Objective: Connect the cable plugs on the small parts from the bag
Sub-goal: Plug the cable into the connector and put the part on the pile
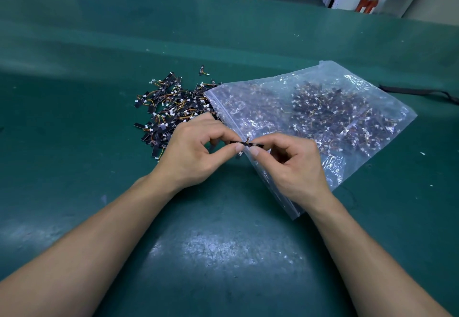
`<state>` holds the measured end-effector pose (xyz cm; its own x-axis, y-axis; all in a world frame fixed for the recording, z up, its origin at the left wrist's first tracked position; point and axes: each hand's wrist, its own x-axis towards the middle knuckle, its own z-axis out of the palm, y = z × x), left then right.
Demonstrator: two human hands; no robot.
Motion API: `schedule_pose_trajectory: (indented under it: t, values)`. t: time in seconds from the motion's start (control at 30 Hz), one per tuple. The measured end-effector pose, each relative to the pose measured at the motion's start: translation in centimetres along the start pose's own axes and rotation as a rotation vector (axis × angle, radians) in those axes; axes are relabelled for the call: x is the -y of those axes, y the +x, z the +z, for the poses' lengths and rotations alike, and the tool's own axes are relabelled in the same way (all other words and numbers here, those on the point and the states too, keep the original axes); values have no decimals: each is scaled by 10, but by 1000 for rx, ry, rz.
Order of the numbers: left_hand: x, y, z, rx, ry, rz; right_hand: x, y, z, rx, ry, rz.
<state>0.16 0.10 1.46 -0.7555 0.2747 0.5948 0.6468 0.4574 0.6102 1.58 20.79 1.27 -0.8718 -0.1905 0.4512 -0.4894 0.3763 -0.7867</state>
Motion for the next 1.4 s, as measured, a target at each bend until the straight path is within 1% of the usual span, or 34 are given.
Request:
schedule_pose_trajectory:
  t: [0.13, 0.4, 0.6, 0.83, 1.1, 1.4]
  values:
    - [0, 0, -1, -18, 7, 38, -1, 2, 1, -38, -58, -64]
    - [1, 2, -2, -48, 41, 94, -4, 1, 2, -63, -35, -98]
    - [2, 1, -3, -27, 49, 81, -5, 3, 2, -62, -54, -144]
    - [2, 2, -3, -21, 87, 110, -9, 1, 2, -92, -59, -85]
    - [2, 1, -2, -7, 76, 102, -9, 2, -1, -70, -57, -156]
    - [3, 1, -1, -10, 68, 93, -8, 1, -2, -64, -55, -142]
